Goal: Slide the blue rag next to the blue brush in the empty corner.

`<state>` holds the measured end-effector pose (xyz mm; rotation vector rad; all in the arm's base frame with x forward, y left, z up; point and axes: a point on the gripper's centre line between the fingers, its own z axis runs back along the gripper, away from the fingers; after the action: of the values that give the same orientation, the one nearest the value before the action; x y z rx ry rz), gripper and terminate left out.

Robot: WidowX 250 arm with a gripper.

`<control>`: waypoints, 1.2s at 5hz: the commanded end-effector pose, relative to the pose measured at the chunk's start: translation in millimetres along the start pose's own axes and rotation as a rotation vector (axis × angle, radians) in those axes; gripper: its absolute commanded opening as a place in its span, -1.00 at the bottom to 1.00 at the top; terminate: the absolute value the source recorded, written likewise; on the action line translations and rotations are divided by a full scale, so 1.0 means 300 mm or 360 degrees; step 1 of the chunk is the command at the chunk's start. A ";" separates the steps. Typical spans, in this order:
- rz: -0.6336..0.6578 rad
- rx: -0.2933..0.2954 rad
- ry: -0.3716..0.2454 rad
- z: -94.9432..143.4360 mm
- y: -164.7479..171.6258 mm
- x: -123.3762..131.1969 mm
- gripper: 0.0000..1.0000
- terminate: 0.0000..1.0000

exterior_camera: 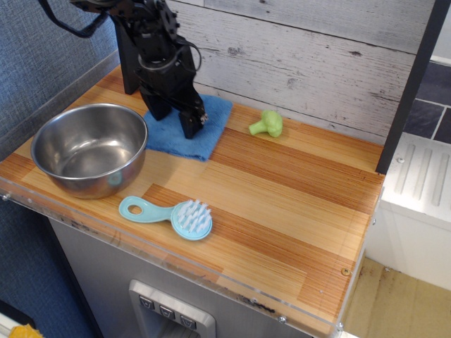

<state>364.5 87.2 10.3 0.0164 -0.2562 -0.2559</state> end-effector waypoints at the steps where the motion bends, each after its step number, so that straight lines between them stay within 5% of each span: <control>1: -0.0204 -0.0004 -0.0092 0.083 -0.159 0.028 1.00 -1.00; 4: -0.0551 -0.0122 -0.0107 0.122 -0.498 -0.045 1.00 -1.00; 6: -0.0661 -0.0171 -0.0071 0.131 -0.601 -0.107 1.00 -1.00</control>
<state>280.3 -83.1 13.4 -0.0537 -0.2187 -0.6702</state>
